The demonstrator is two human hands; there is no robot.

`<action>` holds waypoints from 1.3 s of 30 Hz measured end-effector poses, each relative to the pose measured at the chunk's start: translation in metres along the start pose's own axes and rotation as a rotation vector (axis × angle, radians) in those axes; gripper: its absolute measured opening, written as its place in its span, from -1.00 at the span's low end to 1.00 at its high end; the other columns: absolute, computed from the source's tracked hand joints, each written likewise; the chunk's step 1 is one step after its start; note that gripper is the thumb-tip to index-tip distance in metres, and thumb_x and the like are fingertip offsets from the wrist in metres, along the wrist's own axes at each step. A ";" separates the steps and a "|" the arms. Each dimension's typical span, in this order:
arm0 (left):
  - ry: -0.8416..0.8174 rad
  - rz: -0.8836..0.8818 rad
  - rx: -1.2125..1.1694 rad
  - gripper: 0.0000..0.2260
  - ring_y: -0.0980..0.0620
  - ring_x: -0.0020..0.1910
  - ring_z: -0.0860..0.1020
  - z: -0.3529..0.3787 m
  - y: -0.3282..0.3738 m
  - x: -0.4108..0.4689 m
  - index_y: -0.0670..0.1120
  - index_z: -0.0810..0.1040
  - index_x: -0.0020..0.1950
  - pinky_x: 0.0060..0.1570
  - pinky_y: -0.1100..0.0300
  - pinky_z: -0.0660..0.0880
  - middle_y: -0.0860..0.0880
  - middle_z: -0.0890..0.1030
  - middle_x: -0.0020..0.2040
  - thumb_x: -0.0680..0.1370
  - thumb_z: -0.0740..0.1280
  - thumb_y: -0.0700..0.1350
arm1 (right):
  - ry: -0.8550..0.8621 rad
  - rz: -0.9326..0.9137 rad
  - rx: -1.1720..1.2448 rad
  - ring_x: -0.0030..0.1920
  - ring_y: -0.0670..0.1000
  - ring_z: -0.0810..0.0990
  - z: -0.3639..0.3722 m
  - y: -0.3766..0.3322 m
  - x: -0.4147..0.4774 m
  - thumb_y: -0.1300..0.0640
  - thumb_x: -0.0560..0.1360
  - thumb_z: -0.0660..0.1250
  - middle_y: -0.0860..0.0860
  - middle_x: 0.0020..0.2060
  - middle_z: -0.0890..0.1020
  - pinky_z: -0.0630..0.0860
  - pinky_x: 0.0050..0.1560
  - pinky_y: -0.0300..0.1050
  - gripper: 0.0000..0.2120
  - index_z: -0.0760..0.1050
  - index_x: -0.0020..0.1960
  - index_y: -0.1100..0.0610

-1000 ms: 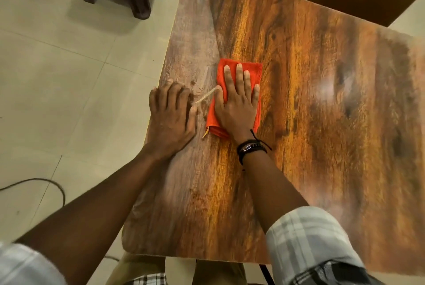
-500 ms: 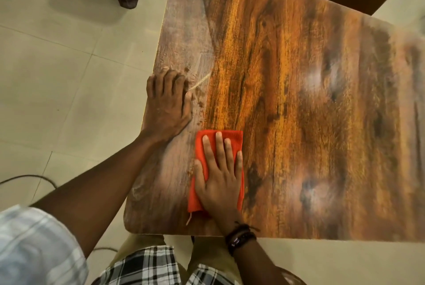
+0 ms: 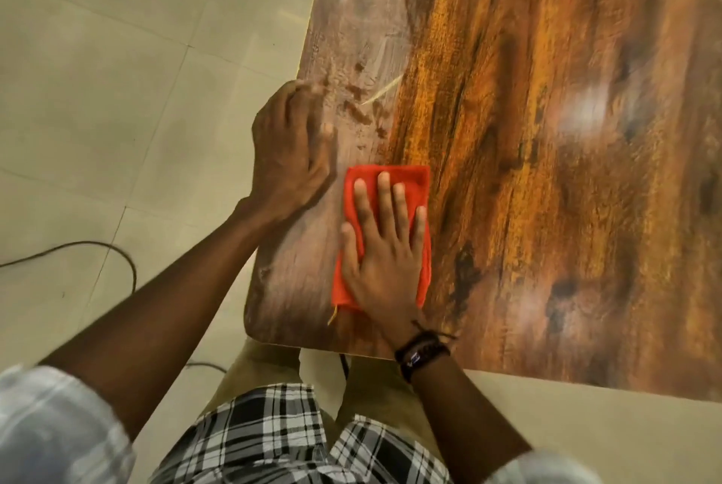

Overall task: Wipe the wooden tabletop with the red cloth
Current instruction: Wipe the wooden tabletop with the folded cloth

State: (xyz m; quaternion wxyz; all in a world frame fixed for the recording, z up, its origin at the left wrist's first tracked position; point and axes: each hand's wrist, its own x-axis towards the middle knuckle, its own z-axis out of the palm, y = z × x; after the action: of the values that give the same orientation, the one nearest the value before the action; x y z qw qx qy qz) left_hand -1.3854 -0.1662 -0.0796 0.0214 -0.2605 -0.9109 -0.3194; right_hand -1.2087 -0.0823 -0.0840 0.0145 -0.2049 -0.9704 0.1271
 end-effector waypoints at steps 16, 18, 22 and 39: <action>-0.190 -0.977 -0.835 -0.53 0.05 -0.19 0.64 -0.068 -0.026 -0.096 -0.08 0.64 0.07 -0.17 0.16 0.54 -0.04 0.68 -0.09 0.69 0.01 0.13 | 0.010 -0.280 -0.023 0.60 0.06 0.12 0.008 -0.030 0.117 -0.12 0.64 0.10 0.04 0.59 0.20 0.04 0.55 0.23 -0.46 0.21 0.59 -0.02; -0.194 -1.037 -0.878 -0.49 0.07 -0.22 0.63 -0.069 -0.028 -0.098 -0.07 0.64 0.07 -0.17 0.14 0.52 -0.04 0.69 -0.10 0.69 -0.02 0.17 | 0.022 -0.237 -0.032 0.60 0.06 0.14 0.011 -0.035 0.127 -0.11 0.63 0.10 0.05 0.59 0.22 0.04 0.55 0.23 -0.46 0.22 0.59 -0.01; -0.190 -1.152 -0.998 -0.41 0.02 -0.22 0.62 -0.070 -0.033 -0.103 -0.06 0.63 0.10 -0.17 0.10 0.49 -0.06 0.70 -0.10 0.67 -0.09 0.25 | -0.071 -0.303 -0.018 0.62 0.07 0.00 0.010 -0.057 0.069 -0.10 0.66 0.05 0.06 0.62 0.09 -0.11 0.58 0.24 -0.45 0.11 0.62 -0.01; -0.223 -0.921 -0.790 -0.73 0.04 -0.13 0.67 -0.063 -0.022 -0.062 0.02 0.64 0.03 -0.18 0.17 0.56 -0.01 0.69 -0.02 0.67 0.17 0.07 | -0.011 -0.146 -0.003 0.62 0.05 0.02 -0.001 0.003 0.060 -0.15 0.65 0.05 0.03 0.62 0.11 -0.07 0.58 0.21 -0.44 0.11 0.61 -0.04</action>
State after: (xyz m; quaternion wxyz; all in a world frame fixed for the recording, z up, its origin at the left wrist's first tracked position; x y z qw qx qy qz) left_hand -1.3509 -0.2466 -0.0553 -0.3122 0.1395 -0.7396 -0.5798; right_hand -1.2624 -0.0553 -0.0852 0.0180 -0.1329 -0.9830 0.1255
